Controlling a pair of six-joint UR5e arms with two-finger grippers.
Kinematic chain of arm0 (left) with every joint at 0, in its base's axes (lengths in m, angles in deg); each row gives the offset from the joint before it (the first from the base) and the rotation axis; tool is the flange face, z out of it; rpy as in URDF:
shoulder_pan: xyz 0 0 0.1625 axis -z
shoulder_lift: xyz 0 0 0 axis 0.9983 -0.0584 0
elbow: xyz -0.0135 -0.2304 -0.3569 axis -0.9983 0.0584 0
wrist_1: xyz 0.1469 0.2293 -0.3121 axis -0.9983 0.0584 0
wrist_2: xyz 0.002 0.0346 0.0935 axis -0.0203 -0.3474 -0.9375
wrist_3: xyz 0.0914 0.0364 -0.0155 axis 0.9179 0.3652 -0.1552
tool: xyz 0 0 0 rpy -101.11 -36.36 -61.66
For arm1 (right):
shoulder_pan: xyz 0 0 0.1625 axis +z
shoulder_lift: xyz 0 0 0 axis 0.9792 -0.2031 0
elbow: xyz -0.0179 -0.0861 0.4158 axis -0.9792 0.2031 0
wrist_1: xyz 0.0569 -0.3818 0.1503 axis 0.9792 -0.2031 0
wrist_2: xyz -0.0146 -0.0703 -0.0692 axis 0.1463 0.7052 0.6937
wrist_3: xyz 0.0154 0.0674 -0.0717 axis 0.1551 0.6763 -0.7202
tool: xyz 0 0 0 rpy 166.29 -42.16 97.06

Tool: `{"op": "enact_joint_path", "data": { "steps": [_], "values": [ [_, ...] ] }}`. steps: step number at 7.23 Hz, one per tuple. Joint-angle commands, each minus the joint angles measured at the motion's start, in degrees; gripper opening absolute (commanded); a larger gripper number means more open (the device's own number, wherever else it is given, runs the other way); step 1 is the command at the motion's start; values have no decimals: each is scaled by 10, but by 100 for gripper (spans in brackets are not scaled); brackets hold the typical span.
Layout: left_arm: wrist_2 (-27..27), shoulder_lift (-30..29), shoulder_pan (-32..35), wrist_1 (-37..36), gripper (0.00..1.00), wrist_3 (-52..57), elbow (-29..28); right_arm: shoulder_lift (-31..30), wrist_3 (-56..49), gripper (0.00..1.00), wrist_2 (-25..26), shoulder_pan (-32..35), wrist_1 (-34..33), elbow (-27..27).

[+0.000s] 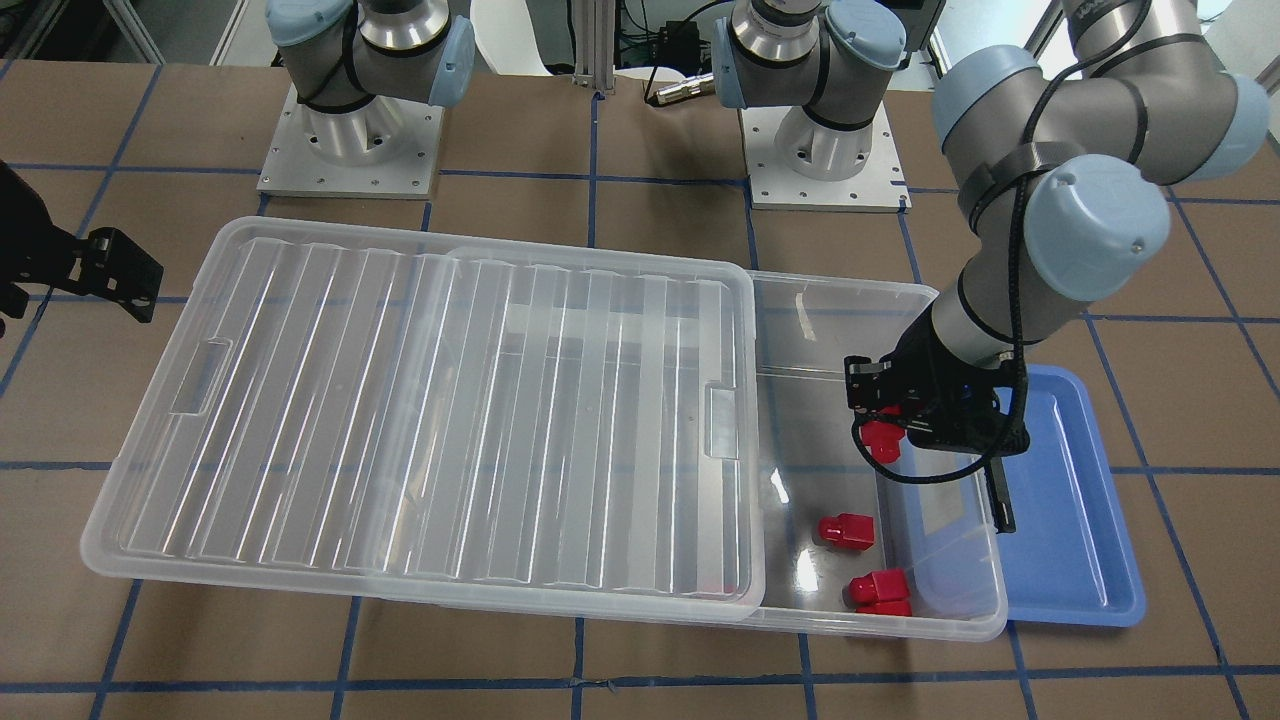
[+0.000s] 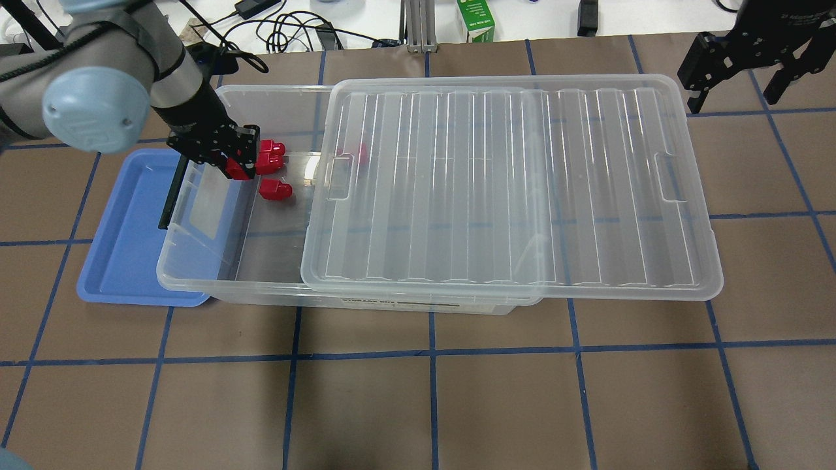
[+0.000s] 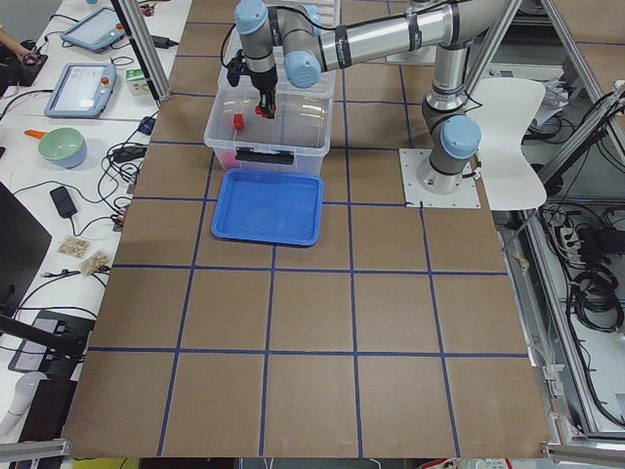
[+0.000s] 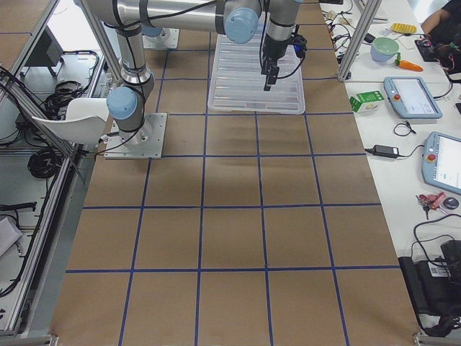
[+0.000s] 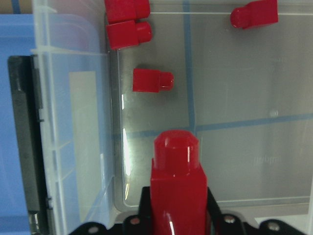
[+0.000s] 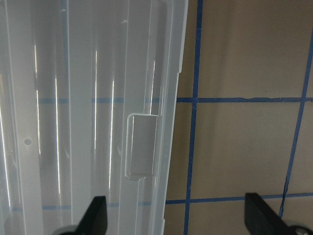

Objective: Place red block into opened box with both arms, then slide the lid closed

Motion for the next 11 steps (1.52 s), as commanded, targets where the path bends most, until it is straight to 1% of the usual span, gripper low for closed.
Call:
{"op": "enact_joint_path", "data": {
  "steps": [1, 2, 4, 6, 8, 9, 10, 11],
  "values": [
    [1, -6, -4, -67, 0, 2, 56, 0, 0, 100, 1, 0, 0, -1],
    [1, -10, -1, -67, 0, -7, 75, 0, -1, 100, 0, 0, 0, -1],
    [1, -10, 3, -97, 0, -14, 113, 0, -2, 100, 0, 0, 0, -1],
    [0, -16, -1, -103, 0, -12, 121, 0, -1, 100, 0, 0, 1, -1],
    [1, -17, -1, -135, 0, -15, 156, 1, -1, 100, 0, 0, 0, -1],
    [0, -19, -1, -136, 0, -15, 161, 1, -1, 100, 0, 0, 0, -1],
    [0, -19, -2, -136, 4, -12, 161, 1, -1, 100, 0, 0, 0, -1],
    [0, -24, -2, -139, 59, -11, 160, 1, -1, 100, 0, 0, 0, -1]
  ]
}}
